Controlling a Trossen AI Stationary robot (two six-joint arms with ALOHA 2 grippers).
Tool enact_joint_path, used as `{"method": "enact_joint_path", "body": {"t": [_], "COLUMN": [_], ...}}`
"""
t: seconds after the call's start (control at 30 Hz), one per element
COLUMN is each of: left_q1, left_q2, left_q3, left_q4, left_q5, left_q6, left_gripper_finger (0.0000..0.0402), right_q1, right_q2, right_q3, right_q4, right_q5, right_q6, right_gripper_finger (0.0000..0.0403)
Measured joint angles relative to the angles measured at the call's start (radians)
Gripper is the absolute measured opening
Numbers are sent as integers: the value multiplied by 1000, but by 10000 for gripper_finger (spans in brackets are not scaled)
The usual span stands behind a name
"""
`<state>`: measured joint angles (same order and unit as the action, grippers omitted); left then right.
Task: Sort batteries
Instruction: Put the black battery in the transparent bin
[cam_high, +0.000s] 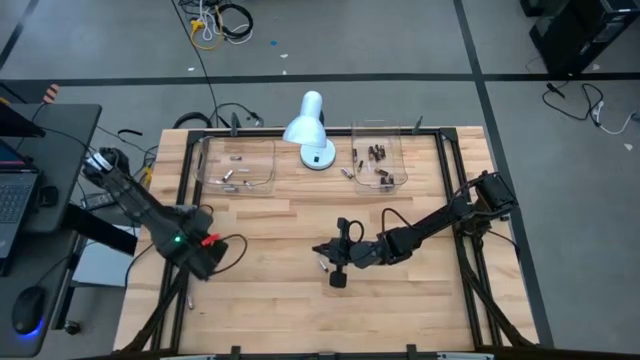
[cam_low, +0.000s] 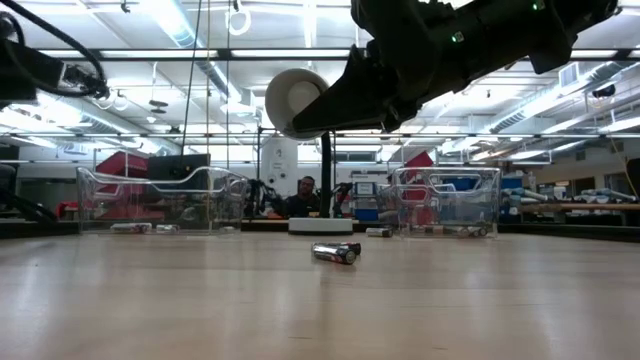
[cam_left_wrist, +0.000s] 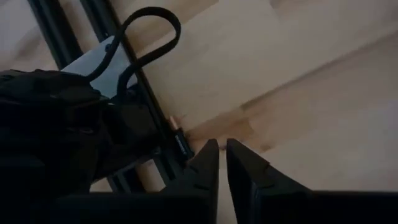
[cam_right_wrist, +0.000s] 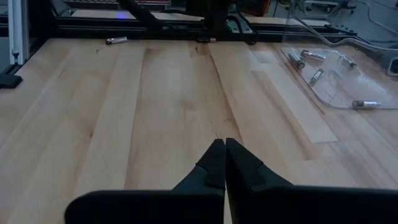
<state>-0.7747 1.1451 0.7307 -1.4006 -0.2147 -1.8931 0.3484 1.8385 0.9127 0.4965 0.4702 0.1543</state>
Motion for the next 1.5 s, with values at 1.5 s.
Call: {"method": "enact_joint_path", "body": {"t": [1.5], "left_q1": [363], "left_q2": [553], "left_q3": [-61], "left_q4": [224], "left_q5": [163], "left_q6": [-285], "left_gripper_finger": [14], "right_q1": [3], "right_q2": [1], "right_q3": [0], "right_q4": [-43], "right_q5": [0], "right_q6": [-56], "right_gripper_finger": [0]}}
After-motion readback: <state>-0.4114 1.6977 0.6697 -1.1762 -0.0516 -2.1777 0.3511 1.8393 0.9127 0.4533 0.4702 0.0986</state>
